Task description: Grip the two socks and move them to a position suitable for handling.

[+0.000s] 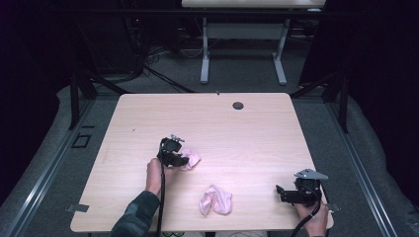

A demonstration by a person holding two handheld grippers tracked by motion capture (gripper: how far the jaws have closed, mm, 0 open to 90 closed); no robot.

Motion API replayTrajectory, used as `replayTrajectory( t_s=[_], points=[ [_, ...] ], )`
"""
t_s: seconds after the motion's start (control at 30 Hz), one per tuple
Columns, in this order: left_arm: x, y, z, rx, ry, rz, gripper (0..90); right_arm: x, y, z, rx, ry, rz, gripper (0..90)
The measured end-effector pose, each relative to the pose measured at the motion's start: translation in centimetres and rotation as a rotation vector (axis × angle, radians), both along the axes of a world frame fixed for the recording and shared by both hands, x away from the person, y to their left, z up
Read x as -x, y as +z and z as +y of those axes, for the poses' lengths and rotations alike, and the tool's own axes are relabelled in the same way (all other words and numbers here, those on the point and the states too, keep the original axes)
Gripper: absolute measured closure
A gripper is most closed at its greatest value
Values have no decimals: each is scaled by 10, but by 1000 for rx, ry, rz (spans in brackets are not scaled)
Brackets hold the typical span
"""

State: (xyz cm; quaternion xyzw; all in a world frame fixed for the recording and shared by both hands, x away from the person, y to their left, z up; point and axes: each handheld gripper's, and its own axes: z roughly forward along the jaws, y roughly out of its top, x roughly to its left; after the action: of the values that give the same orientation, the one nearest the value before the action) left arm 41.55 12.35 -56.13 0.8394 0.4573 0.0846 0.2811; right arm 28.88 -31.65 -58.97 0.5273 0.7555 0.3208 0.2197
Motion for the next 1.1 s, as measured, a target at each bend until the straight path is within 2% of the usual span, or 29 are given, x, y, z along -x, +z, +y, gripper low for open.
replayTrajectory(
  t_s=[0.2,0.33,0.57,0.63,0.77,0.87,1.1],
  points=[
    [0,0,0,0,-10,-13,801,0,0,0,0,-4,1,24],
    [1,1,3,27,3,-17,807,0,0,0,-1,-3,1,26],
    [10,16,4,51,-12,-66,808,0,0,0,-2,-4,0,27],
    [12,21,1,86,-21,-64,807,0,0,0,-1,-4,0,27],
    [17,33,-11,122,-58,-84,807,0,0,0,-2,-5,0,28],
    [20,36,-23,135,-83,-88,807,0,0,0,-4,-8,-4,28],
    [20,20,-54,160,-131,-37,805,0,0,0,-4,-8,-4,29]
  ],
)
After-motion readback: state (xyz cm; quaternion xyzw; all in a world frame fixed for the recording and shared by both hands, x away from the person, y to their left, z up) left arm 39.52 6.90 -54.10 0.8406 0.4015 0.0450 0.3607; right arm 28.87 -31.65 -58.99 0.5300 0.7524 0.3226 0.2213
